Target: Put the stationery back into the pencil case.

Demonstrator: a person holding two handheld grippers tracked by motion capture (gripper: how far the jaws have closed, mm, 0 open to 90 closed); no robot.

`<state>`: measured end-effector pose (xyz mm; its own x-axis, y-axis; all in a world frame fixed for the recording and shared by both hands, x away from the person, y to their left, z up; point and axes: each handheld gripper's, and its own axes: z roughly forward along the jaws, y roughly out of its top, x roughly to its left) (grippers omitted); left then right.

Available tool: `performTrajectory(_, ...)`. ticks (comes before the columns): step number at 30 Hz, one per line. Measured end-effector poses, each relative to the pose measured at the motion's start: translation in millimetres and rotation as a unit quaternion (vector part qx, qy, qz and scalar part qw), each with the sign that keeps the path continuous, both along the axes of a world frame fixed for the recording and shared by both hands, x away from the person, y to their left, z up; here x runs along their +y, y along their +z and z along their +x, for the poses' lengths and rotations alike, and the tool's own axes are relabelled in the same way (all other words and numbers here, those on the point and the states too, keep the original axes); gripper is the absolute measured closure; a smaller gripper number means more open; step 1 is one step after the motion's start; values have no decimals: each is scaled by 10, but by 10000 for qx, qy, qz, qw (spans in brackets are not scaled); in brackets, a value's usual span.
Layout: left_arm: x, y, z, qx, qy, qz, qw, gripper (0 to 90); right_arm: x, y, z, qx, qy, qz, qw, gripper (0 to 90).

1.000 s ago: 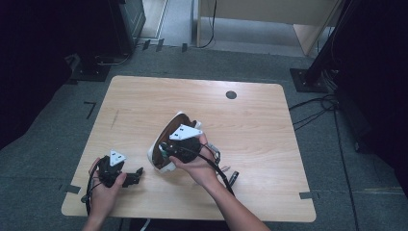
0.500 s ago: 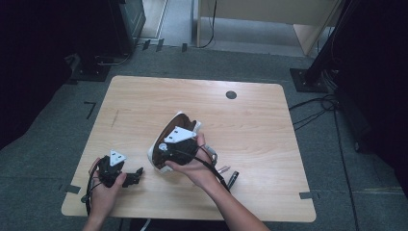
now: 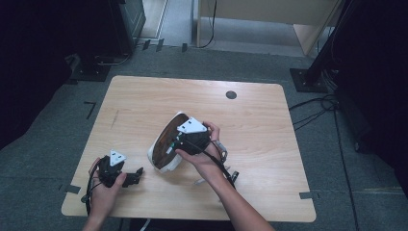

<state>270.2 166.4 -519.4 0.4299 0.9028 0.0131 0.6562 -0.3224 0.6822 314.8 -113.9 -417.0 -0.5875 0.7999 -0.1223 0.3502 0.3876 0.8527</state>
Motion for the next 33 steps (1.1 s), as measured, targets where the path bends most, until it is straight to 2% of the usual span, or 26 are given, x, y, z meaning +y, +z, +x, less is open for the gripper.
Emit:
performTrajectory(1, 0, 1, 0, 4, 0, 2, 10000, 0, -87, 40, -22, 11, 47, 169, 9998, 256)
performTrajectory(6, 0, 0, 0, 3, 0, 3, 10000, 0, -246, 103, -84, 16, 18, 412, 9991, 267)
performTrajectory(7, -1, 0, 0, 3, 4, -6, 10000, 0, -344, 129, -127, -27, -9, 485, 9988, 270)
performTrajectory(13, -2, 2, 2, 16, 10, 4, 10000, 0, -600, 151, -260, -58, -56, 576, 9983, 291)
performTrajectory(17, -4, 2, 7, 16, 17, 3, 10000, 0, -803, 122, -369, -7, -201, 595, 9980, 290)
performTrajectory(25, -4, 1, 8, 15, 15, 3, 10000, 0, -1176, -59, -611, 134, -619, 655, 9958, 289)
performTrajectory(28, -4, 1, 8, 13, 16, 2, 10000, 0, -1246, -126, -664, 210, -752, 671, 9947, 281)
performTrajectory(29, -4, 1, 8, 14, 16, 2, 10000, 0, -1307, -210, -717, 288, -874, 674, 9935, 237)
performTrajectory(33, -4, 1, 8, 14, 15, 3, 10000, 0, -1379, -351, -814, 493, -1129, 690, 9900, 177)
